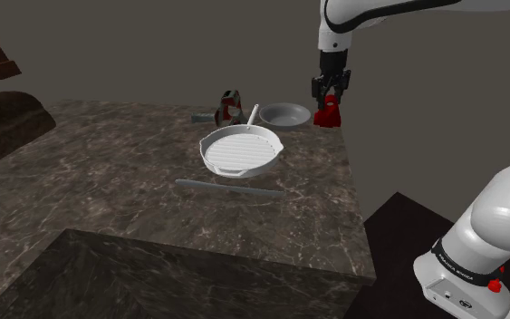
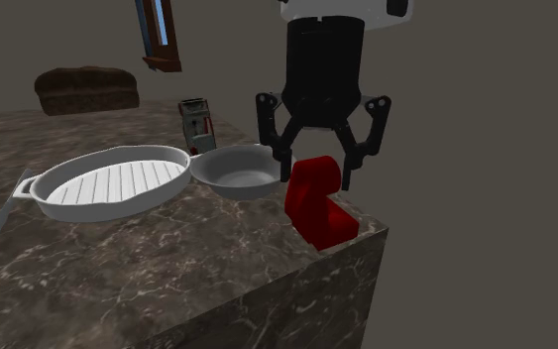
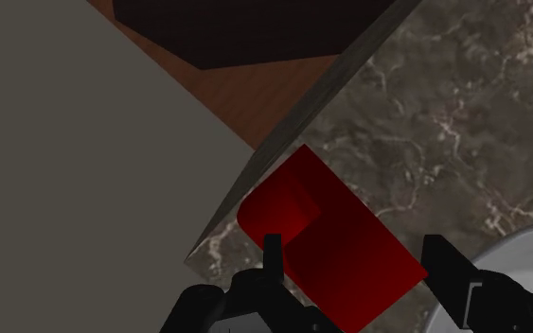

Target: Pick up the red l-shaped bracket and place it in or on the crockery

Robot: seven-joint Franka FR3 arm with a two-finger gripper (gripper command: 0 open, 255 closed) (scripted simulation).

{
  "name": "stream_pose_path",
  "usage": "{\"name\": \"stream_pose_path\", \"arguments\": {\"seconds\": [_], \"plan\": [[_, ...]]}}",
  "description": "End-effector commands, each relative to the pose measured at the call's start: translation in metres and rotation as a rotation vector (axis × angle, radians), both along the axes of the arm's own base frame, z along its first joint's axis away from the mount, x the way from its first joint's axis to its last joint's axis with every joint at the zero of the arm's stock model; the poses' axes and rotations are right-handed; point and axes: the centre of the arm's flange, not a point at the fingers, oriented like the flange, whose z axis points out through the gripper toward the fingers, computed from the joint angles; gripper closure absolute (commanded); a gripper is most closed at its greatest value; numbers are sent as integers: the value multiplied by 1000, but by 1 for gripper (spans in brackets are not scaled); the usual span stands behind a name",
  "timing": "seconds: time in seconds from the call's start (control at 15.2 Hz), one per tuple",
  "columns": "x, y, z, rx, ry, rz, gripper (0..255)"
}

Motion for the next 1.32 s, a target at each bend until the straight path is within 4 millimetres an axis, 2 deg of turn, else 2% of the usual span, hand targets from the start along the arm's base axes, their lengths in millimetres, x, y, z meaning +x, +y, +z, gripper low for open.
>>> {"name": "stream_pose_path", "arguments": {"seconds": [0.0, 0.26, 1.25], "plan": [[0, -1, -1, -1, 1, -1, 255], [0, -1, -1, -1, 1, -1, 255], [0, -1, 79, -1, 1, -1, 255]]}}
